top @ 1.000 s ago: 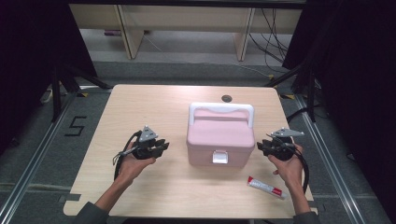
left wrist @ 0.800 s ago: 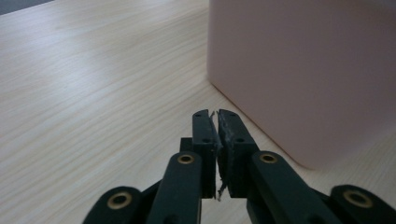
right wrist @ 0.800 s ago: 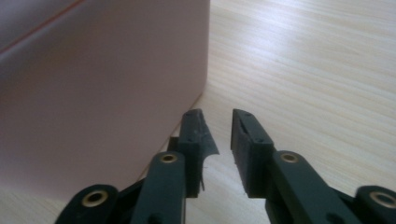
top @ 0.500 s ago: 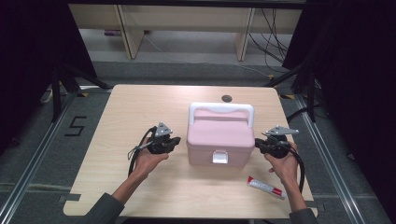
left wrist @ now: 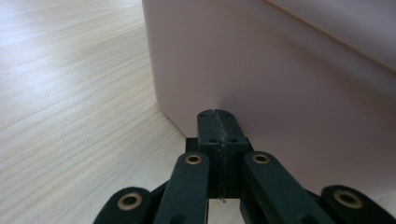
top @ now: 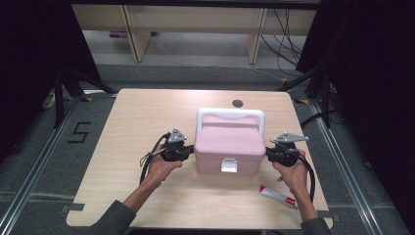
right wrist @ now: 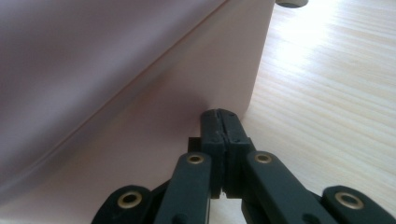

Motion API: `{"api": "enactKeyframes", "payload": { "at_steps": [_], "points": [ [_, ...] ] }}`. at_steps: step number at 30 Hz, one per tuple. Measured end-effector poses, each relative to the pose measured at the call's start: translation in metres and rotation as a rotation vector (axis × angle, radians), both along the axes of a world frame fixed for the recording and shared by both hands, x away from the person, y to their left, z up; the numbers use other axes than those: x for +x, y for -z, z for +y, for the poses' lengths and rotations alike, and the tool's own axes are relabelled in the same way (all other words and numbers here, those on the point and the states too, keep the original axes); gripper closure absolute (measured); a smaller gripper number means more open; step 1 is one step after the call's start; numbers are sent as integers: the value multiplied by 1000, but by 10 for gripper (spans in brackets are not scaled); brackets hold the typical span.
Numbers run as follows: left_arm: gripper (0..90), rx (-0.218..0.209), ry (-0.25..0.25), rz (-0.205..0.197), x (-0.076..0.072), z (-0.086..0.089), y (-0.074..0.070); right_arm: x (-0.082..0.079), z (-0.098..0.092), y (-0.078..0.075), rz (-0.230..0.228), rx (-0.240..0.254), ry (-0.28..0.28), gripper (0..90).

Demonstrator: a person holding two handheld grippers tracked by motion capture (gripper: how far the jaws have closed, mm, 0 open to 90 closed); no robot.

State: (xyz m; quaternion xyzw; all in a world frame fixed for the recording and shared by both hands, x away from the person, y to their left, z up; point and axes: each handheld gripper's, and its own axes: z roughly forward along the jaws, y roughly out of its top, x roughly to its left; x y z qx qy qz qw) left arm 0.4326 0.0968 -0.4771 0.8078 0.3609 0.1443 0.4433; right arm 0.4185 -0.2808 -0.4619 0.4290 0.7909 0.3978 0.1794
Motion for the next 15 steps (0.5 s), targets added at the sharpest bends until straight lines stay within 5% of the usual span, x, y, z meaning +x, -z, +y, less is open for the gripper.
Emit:
{"api": "enactKeyframes", "payload": {
  "at_steps": [15],
  "points": [
    [898, 32, 15, -6, -30, 30, -2, -23, 29, -2, 12, -19, -42, 900]
  ]
}}
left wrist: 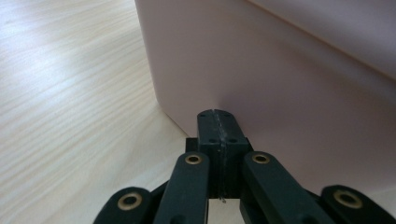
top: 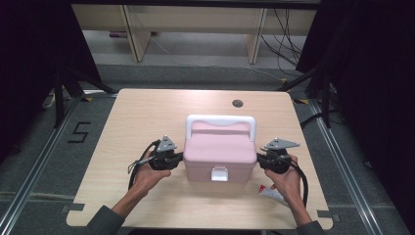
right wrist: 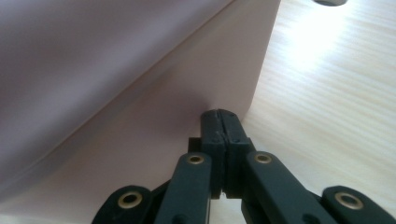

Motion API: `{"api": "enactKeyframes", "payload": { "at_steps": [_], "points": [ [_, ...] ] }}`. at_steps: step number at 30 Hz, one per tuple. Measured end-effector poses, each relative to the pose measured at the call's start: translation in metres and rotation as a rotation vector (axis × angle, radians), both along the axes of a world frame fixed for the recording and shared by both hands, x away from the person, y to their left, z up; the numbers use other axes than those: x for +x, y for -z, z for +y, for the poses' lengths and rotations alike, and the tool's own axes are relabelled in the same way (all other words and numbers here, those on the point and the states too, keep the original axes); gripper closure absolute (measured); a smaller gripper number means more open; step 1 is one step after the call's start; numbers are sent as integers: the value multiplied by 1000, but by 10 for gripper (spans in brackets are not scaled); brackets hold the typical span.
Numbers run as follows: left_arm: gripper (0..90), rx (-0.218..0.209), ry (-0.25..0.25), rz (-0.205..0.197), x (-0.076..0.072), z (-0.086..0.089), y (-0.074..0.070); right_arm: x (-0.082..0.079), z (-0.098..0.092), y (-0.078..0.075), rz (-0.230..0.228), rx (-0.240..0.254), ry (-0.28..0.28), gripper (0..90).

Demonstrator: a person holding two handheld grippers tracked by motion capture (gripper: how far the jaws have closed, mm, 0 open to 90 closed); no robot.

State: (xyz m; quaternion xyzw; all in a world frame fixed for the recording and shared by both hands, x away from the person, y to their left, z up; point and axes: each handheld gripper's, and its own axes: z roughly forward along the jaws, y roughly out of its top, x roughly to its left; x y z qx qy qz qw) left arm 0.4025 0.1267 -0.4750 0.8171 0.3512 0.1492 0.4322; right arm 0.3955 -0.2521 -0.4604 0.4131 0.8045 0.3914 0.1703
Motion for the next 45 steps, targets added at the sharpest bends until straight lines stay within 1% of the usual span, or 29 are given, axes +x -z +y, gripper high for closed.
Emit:
{"api": "enactKeyframes", "payload": {
  "at_steps": [3, 5, 6, 9, 10, 12, 14, 15, 17, 23, 25, 26, 27, 28, 29, 30, 31, 32, 34, 36, 37, 38, 39, 40, 41, 42, 43, 44, 45],
  "points": [
    [898, -2, -6, -3, -4, 4, 0, -3, 5, 0, 5, 5, -17, 900],
    [898, 9, -11, -4, -7, 8, 0, -7, 9, 0, -4, 6, -18, 900],
    [898, 10, -9, -2, -9, 12, -1, -10, 13, 0, 20, 25, -9, 900],
    [898, 11, 3, 6, -11, 15, -1, -11, 16, 0, 0, 5, -33, 900],
    [898, 14, 4, 8, -12, 19, -1, -14, 19, 0, 18, 24, -24, 900],
    [898, 14, 7, 13, -14, 22, -2, -15, 21, 0, 20, 18, -30, 900],
    [898, 9, 1, 11, -15, 22, -2, -15, 23, 1, 17, 28, -36, 900],
    [898, 12, 0, 9, -15, 23, -2, -16, 24, 0, 12, 15, -36, 900],
    [898, 12, -8, 9, -17, 24, -1, -17, 25, 0, 21, 17, -32, 900],
    [898, 7, -5, 9, -19, 25, -1, -17, 26, 1, 7, 16, -39, 900],
    [898, 10, -3, 11, -20, 25, -1, -15, 24, 1, -14, 3, -57, 893],
    [897, 13, -5, 12, -21, 25, -2, -17, 25, 1, 15, 19, -33, 875],
    [895, 18, -4, 13, -21, 26, -2, -16, 24, 1, 5, 17, -39, 864],
    [869, 38, -8, 16, -20, 25, -2, -15, 23, 0, -7, 5, -47, 851],
    [823, 48, -10, 20, -20, 25, -2, -16, 23, 0, 9, 30, -20, 838],
    [801, 51, -27, 21, -20, 26, -3, -16, 22, 0, 0, 32, -27, 833],
    [799, 54, -26, 28, -20, 26, -4, -14, 20, 0, -15, 13, -54, 825],
    [766, 65, -19, 32, -19, 27, -5, -17, 19, 0, -11, 17, -26, 812],
    [737, 67, -13, 51, -17, 30, -7, -17, 18, 0, -2, 16, -16, 795],
    [711, 62, -21, 49, -16, 33, -8, -16, 14, 1, -11, 24, -16, 772],
    [689, 67, -18, 58, -15, 35, -9, -18, 12, 0, 2, 25, -1, 752],
    [664, 72, -14, 64, -14, 36, -9, -17, 9, 1, -5, 17, 1, 737],
    [639, 68, -26, 69, -14, 36, -9, -18, 9, 1, 1, 19, 7, 720],
    [604, 87, -20, 67, -14, 38, -11, -18, 6, 2, -21, -11, 1, 681],
    [586, 87, -20, 67, -14, 38, -11, -18, 6, 2, -21, -11, 1, 681],
    [569, 101, -14, 75, -12, 41, -13, -21, 8, 4, 15, -19, 10, 650],
    [549, 103, -12, 78, -11, 42, -13, -21, 8, 5, -9, -34, 6, 630],
    [527, 112, -15, 84, -10, 44, -14, -22, 7, 5, 1, -39, -6, 611],
    [508, 100, -23, 91, -9, 45, -14, -22, 7, 5, -5, -57, 4, 587]
  ]
}}
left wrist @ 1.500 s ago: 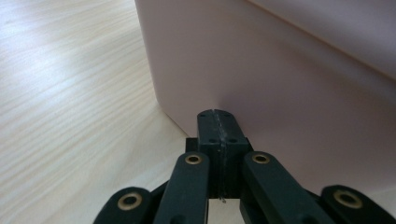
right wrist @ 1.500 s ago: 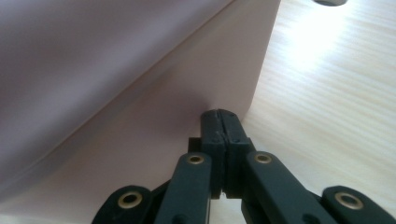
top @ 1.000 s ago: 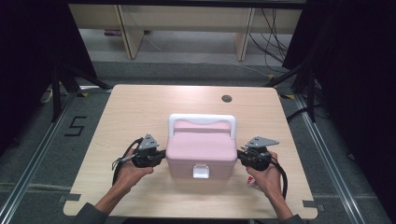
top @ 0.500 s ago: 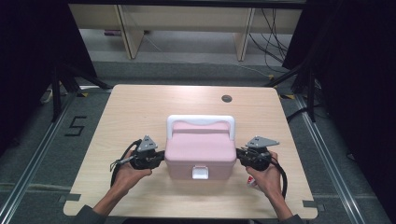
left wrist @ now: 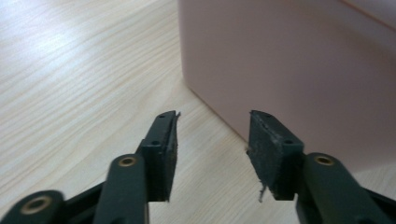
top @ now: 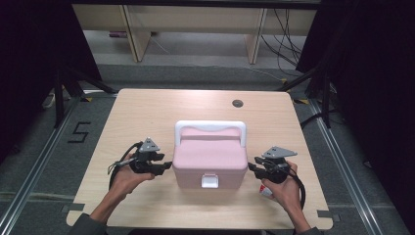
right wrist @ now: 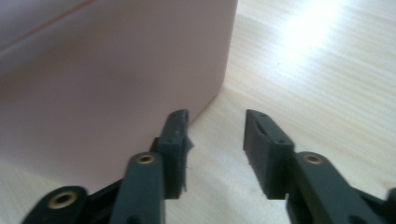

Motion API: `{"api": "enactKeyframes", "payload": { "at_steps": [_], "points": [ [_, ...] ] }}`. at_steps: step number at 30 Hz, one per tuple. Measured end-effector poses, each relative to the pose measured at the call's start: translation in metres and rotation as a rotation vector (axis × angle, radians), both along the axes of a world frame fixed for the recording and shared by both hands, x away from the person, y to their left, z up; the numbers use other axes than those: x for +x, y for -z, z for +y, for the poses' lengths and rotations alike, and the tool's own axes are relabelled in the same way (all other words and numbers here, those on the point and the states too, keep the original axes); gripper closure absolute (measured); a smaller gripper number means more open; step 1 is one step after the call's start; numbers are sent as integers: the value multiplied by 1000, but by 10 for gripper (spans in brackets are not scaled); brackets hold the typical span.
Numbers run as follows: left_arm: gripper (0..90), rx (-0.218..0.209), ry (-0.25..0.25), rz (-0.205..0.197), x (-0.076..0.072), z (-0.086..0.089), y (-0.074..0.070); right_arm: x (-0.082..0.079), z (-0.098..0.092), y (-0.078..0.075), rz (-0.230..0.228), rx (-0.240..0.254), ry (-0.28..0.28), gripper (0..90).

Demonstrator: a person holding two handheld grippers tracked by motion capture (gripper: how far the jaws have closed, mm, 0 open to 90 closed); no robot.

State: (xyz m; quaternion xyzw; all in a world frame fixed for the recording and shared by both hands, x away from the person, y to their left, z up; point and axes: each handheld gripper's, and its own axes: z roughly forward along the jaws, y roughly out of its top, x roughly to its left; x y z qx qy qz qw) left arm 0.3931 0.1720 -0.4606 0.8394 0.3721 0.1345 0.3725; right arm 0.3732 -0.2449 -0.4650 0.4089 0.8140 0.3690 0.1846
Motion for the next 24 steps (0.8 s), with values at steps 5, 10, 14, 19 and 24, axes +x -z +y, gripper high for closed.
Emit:
{"api": "enactKeyframes", "payload": {
  "at_steps": [5, 10, 14, 19, 24],
  "points": [
    [446, 5, 2, 9, 3, 11, -4, -3, 0, 2, 29, -1, 24, 487],
    [355, -4, 21, 43, 5, 15, -11, -8, -3, 4, 30, -5, 35, 422],
    [279, -22, 19, 52, 6, 16, -14, -11, -4, 6, 27, -4, 49, 406],
    [235, -21, 32, 45, 8, 23, -23, -17, -3, 6, 63, 24, 59, 362],
    [214, -12, 70, 40, 8, 25, -30, -20, -7, 6, 57, 13, 48, 352]
  ]
}}
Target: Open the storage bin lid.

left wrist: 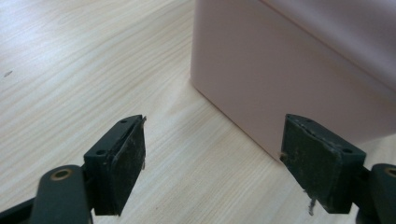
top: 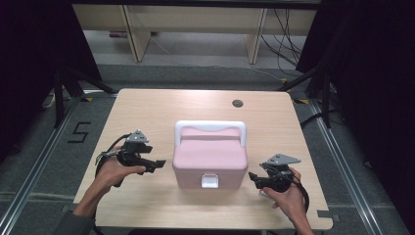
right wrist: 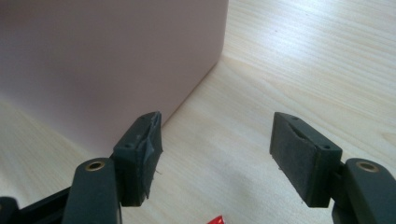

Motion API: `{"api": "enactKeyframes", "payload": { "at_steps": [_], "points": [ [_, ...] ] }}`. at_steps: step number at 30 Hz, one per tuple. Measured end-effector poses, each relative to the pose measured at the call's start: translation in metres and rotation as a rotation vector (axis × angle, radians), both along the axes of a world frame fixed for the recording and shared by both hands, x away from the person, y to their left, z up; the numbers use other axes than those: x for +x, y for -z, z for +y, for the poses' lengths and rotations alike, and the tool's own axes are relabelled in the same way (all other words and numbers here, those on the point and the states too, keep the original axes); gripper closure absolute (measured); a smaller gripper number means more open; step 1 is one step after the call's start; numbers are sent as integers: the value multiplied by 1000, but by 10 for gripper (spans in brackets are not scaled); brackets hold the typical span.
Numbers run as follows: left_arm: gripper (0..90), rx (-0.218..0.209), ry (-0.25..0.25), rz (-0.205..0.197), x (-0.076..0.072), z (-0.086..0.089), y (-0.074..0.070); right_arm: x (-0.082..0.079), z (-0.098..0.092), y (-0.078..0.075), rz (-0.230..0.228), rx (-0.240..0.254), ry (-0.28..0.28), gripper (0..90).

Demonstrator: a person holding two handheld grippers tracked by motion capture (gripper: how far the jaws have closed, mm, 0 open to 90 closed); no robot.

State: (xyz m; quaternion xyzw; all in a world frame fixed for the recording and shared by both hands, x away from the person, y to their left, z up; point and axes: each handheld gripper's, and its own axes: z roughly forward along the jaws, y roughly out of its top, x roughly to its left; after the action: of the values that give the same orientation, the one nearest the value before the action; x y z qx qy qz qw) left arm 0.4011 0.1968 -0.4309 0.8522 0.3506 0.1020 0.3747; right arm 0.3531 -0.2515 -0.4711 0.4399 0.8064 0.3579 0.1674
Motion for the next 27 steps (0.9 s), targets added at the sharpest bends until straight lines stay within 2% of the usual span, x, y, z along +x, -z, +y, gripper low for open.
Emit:
{"api": "enactKeyframes", "payload": {
  "at_steps": [1, 2, 3, 6, 7, 8, 9, 10, 11, 12, 13, 14, 15, 16, 17, 19, 21, 22, 27],
  "points": [
    [208, -4, 4, -6, 0, -1, -1, 0, 0, 1, -16, -8, -6, 351],
    [200, 2, 19, -6, 0, -1, -4, -1, -1, 0, -3, -6, -5, 351],
    [199, -9, 22, -9, 0, -1, -5, 0, -2, 1, -18, -14, -11, 351],
    [186, -5, 68, -20, 0, -1, -17, -4, -2, -1, 7, -7, -3, 351],
    [186, 1, 80, -16, 0, 0, -20, -2, -4, 1, -19, -12, -16, 351],
    [187, 1, 80, -16, 0, 0, -20, -2, -4, 1, -19, -12, -16, 351],
    [187, 10, 98, -16, 1, -1, -24, -3, -4, 1, -15, -14, -14, 351],
    [188, 13, 109, -15, 2, -1, -27, -5, -3, -1, 16, 3, 11, 352],
    [201, 29, 137, -17, 4, -1, -37, -5, -3, -1, 12, 3, 9, 351],
    [200, 29, 137, -17, 4, -1, -37, -5, -3, -1, 12, 3, 9, 351],
    [201, 55, 155, -15, 7, -2, -48, -5, -4, -1, 10, -3, 10, 352],
    [203, 55, 155, -15, 7, -2, -48, -5, -4, -1, 10, -3, 10, 352],
    [206, 78, 170, -20, 11, -4, -58, -5, -5, 0, 13, -9, 9, 354],
    [208, 78, 170, -20, 11, -4, -58, -5, -5, 0, 13, -9, 9, 354],
    [211, 99, 187, -18, 15, -6, -67, -5, -4, 0, 12, -8, 9, 357],
    [219, 108, 186, -26, 16, -9, -70, -6, -4, 0, 12, -7, 8, 359],
    [222, 131, 207, -28, 20, -14, -80, -6, -4, 0, 11, -5, 6, 360],
    [219, 131, 207, -28, 20, -14, -80, -4, -6, 0, -15, -20, -13, 361],
    [234, 162, 256, -29, 25, -27, -98, -4, -7, 1, -11, -21, -11, 363]
  ]
}}
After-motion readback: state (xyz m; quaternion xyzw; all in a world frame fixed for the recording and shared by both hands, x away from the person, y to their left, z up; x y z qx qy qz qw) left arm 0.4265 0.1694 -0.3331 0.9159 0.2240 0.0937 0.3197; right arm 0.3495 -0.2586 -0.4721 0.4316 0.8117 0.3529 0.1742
